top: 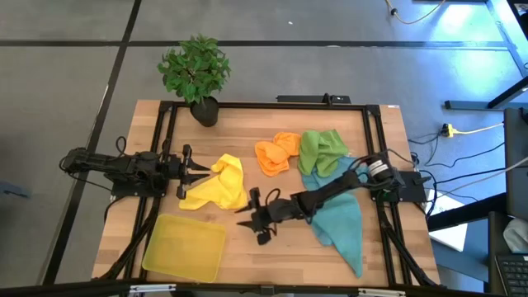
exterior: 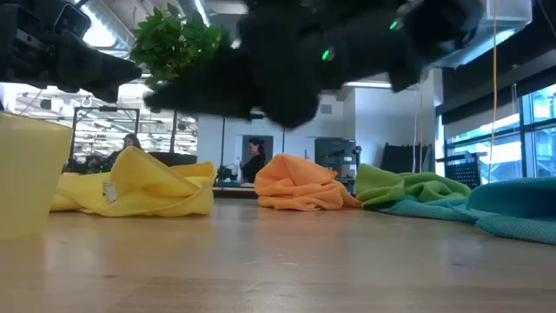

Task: Fold microfiber towels
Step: Fold the yellow microfiber cloth

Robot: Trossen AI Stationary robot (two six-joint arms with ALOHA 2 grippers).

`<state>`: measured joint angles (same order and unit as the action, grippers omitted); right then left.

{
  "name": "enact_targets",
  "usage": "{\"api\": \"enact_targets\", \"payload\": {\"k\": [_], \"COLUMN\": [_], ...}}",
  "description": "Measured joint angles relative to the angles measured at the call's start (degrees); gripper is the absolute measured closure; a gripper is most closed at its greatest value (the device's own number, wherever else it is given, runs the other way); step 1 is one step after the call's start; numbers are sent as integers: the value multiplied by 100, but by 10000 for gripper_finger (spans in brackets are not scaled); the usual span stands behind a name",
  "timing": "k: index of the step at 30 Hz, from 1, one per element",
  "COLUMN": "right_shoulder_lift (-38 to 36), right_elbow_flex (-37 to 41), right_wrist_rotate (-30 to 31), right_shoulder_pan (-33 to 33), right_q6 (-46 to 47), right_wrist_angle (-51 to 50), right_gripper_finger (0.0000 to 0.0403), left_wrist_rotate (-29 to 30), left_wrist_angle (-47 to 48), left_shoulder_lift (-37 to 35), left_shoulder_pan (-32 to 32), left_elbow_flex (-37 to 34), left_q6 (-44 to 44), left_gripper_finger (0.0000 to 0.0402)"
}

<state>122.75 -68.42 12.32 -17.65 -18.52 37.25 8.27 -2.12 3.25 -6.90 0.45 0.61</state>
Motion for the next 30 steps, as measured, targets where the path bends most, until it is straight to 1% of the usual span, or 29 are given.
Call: {"api": "enact_targets", "payload": {"k": [8, 12, 30], "right_shoulder_lift": [148, 154, 222], "right_elbow_flex": [-42, -42, -42], "right_wrist_rotate": [8, -417, -503], "right_shoulder_pan": [524, 688, 699], "right_q6": [61, 307, 291], "right_wrist_angle": [-192, -229, -235], "right_gripper_finger": [221, 221, 221], "left_wrist_rotate": [0, 1, 0], "left_wrist_angle": [0, -1, -1], "left_shoulder_lift": [2, 2, 1], "left_shoulder_pan": [1, 2, 2], "left_elbow_flex": [0, 0, 0], "left_q6": [0, 1, -1], "left_gripper_finger": [329, 329, 329]}}
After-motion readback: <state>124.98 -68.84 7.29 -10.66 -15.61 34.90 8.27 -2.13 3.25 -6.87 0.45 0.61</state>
